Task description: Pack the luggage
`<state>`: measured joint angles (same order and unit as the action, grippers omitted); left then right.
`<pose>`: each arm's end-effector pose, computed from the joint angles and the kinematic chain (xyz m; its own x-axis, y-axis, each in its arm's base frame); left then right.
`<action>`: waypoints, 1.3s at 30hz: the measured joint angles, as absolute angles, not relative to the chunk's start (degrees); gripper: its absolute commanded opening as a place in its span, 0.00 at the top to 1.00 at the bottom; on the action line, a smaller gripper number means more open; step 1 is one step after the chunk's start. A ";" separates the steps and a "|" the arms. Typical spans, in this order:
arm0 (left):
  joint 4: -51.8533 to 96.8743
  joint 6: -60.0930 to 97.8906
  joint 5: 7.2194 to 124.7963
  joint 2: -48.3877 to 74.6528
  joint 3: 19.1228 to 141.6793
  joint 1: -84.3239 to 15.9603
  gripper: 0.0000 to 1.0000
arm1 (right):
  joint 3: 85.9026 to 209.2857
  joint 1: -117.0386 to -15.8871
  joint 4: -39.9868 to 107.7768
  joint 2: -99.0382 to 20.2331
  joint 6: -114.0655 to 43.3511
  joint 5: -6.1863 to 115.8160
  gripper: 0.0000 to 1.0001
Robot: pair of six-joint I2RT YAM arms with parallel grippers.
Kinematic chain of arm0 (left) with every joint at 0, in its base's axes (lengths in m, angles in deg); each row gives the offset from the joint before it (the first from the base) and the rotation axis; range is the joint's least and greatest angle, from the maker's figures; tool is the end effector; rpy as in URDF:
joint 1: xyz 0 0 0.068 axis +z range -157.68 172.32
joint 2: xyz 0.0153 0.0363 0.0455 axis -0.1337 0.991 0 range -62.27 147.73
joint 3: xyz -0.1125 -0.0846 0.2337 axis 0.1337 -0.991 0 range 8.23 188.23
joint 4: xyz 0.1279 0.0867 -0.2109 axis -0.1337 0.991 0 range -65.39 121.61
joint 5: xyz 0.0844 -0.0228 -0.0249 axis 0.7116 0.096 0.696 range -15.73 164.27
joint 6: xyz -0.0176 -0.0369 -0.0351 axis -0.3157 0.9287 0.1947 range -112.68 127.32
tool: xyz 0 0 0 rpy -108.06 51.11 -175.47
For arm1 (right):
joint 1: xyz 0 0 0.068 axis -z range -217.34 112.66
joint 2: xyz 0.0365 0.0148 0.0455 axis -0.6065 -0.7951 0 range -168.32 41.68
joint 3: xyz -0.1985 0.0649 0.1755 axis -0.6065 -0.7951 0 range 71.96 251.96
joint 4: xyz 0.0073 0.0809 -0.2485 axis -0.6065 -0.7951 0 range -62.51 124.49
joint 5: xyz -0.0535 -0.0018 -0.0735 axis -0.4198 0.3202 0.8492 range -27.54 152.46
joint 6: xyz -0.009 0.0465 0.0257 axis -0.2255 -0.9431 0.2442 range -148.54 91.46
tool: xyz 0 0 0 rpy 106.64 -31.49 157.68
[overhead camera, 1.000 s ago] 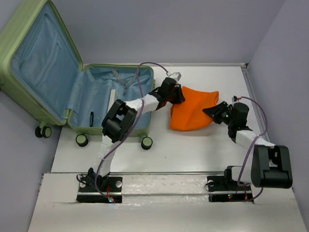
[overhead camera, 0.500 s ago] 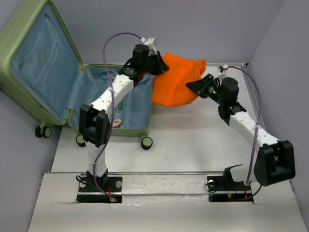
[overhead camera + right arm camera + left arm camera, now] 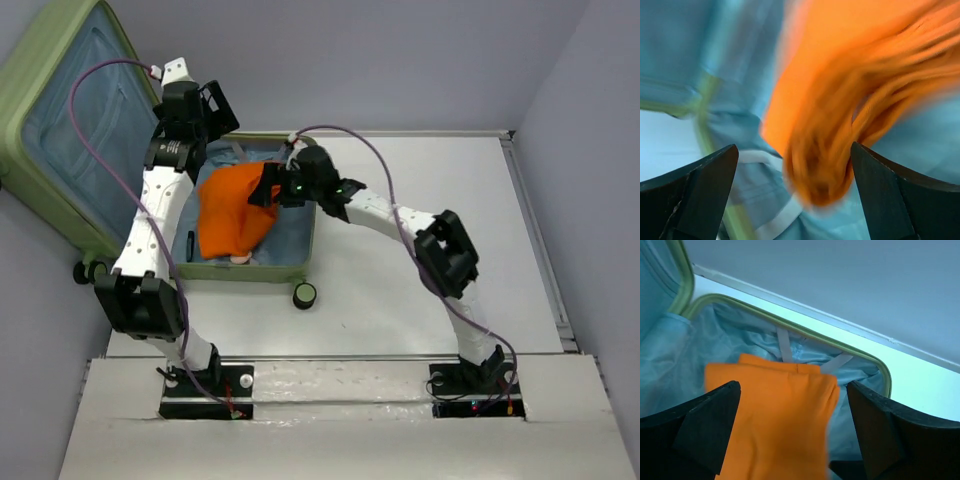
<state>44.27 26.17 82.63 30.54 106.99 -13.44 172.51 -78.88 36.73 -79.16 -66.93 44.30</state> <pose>0.3751 -0.0326 0.4364 -0.2099 -0.3002 -0.9305 -0.1152 0.9527 -0.2813 0.3732 0.3455 0.2781 -0.7108 0.1586 -0.6853 -0.5238 0.5310 0.6661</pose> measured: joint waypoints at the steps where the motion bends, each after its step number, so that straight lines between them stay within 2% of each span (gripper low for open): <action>1: 44.34 25.71 83.68 29.19 106.31 -13.94 0.01 | 175.94 -79.97 34.48 -82.33 -65.49 44.83 0.00; 4: 44.41 24.20 87.22 22.85 104.02 -17.14 0.01 | 181.58 -83.51 25.19 -88.36 -61.08 47.12 0.00; 9: 43.92 22.91 90.32 6.26 96.48 -21.83 0.07 | 181.71 -83.97 17.28 -88.32 -57.65 49.81 0.00; 13: 42.83 22.35 99.79 -11.42 85.05 -21.42 0.09 | 180.21 -83.36 17.06 -84.14 -55.81 50.69 0.00; 18: 43.82 22.17 113.97 -27.07 74.29 -21.07 0.09 | 176.47 -83.18 17.28 -74.24 -53.89 51.82 0.00; 20: 45.43 22.19 120.27 -29.76 70.14 -21.05 0.09 | 174.28 -83.18 17.52 -69.39 -52.68 52.81 0.08; 21: 46.98 22.39 123.13 -30.05 68.55 -21.05 0.10 | 172.86 -83.18 17.89 -66.33 -51.81 53.35 0.25; 23: 48.84 22.30 128.09 -29.13 66.54 -21.07 0.11 | 169.96 -83.18 19.07 -61.91 -50.30 54.07 0.40; 24: 48.91 21.76 130.39 -28.69 65.66 -21.07 0.11 | 168.21 -83.18 19.53 -59.86 -49.95 54.45 0.54; 28: 47.09 18.24 136.86 -27.49 63.45 -20.33 0.12 | 161.78 -83.16 21.41 -54.83 -47.37 54.71 0.69; 29: 44.06 16.44 138.43 -27.47 62.08 -19.36 0.12 | 159.55 -83.18 21.69 -54.07 -46.80 54.62 0.70; 31: 38.26 10.96 140.77 -26.40 59.41 -16.06 0.12 | 155.16 -83.18 21.82 -53.02 -45.65 53.75 0.64; 33: 35.79 9.34 141.18 -23.58 59.13 -12.41 0.12 | 151.40 -83.18 21.61 -52.43 -44.49 53.35 0.50; 34: 34.92 9.12 140.97 -21.24 59.26 -9.49 0.11 | 149.39 -83.18 21.37 -52.14 -44.03 53.31 0.36; 36: 34.66 9.32 139.96 -17.59 59.91 -4.76 0.11 | 146.79 -83.18 20.84 -51.51 -43.07 53.22 0.29; 39: 33.81 9.21 139.57 -12.14 61.29 -0.85 0.11 | 145.15 -83.18 21.02 -50.04 -42.39 52.94 0.27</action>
<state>33.81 9.21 139.57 -12.14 61.29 -0.85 145.15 -83.18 21.02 -50.04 -42.39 52.94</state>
